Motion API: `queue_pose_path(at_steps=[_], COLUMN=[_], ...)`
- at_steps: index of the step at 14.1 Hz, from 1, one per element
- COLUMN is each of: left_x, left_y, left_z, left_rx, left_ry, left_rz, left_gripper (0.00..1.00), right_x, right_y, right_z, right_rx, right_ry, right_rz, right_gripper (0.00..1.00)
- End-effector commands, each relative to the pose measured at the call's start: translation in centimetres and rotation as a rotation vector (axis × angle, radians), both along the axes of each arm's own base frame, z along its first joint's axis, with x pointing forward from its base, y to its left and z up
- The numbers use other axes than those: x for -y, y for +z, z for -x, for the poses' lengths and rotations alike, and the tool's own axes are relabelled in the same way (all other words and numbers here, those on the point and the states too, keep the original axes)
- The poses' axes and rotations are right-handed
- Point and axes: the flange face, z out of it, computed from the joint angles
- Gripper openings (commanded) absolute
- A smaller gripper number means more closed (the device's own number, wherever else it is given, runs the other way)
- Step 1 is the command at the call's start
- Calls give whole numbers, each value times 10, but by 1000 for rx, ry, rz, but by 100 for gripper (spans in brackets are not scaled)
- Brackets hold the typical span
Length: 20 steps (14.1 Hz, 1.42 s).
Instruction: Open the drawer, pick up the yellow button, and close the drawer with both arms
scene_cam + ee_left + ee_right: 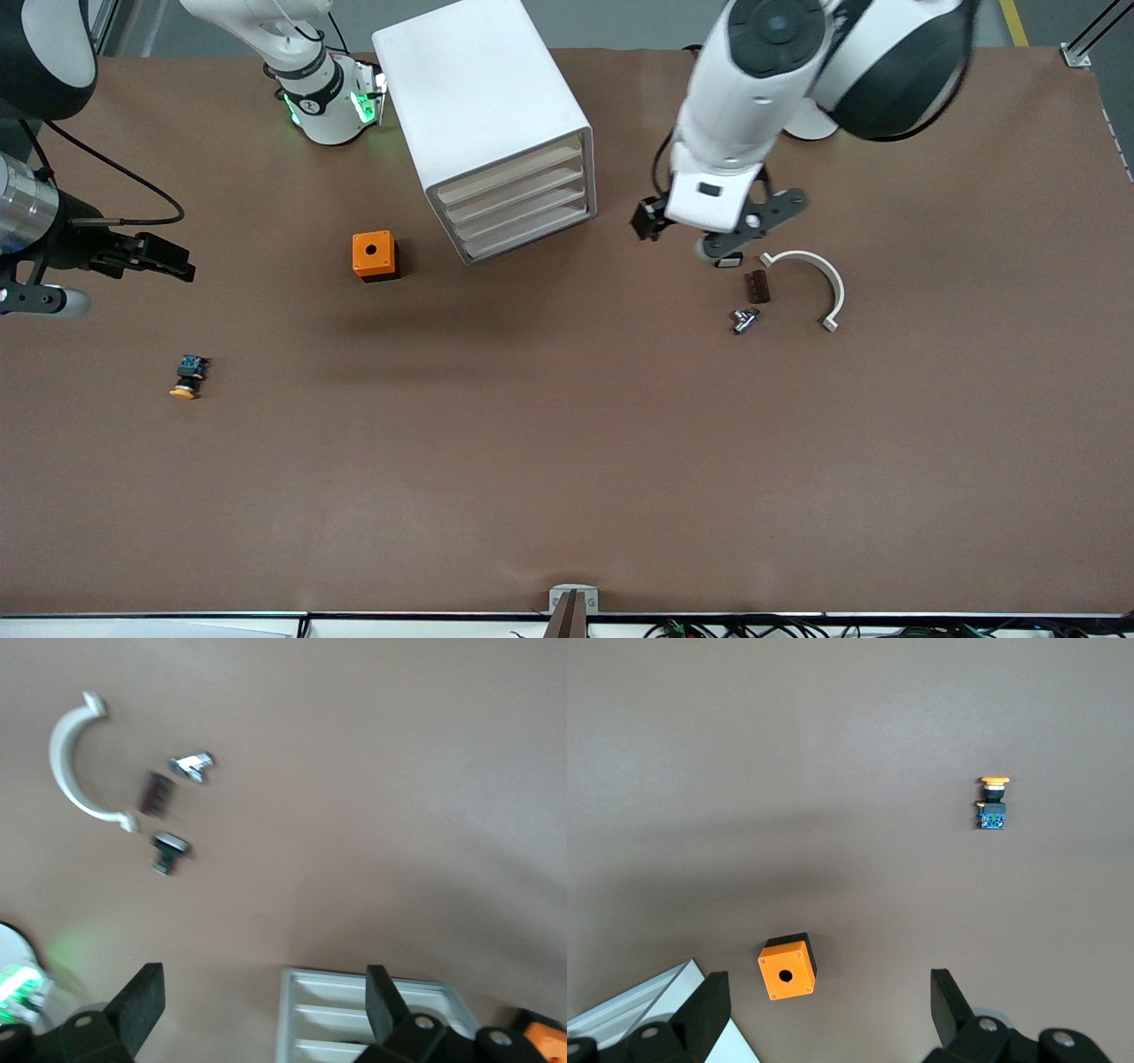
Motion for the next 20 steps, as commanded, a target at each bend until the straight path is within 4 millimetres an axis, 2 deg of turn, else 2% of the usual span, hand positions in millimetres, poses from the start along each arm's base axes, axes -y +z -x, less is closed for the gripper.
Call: queue_pose_path(at_steps=[1,3,4,7,10,14,18,20], left_x=[-64,-114,-141,-201,-233,-284,-324,-326], left_y=[18,31,35,42,47,44,23,12], left_z=[-11,-21,-25,-27,-19,-3,22,26], left_rx=[-10,-12,-19,-30,-31,-27,32,77], left_ry=[-78,-170,-211,-295,-382,-468,-522,-527], left_rz=[-25,-14,-10,-1,-34,-23,-18,-28], left_gripper=[100,100,100,100,100,100,100,100], right_x=[-3,4,4,1,-1,10,14,14], right_y=[21,46,47,51,56,51,45,51], right_z=[-2,5,6,10,19,28,39,34], right_rx=[-9,-21,-23,-29,-52,-92,-176,-120], right_ry=[-4,-15,-15,-13,-11,-27,-37,-18], right_rz=[24,22,20,16,20,18,18,20], right_gripper=[100,100,100,100,100,100,100,100])
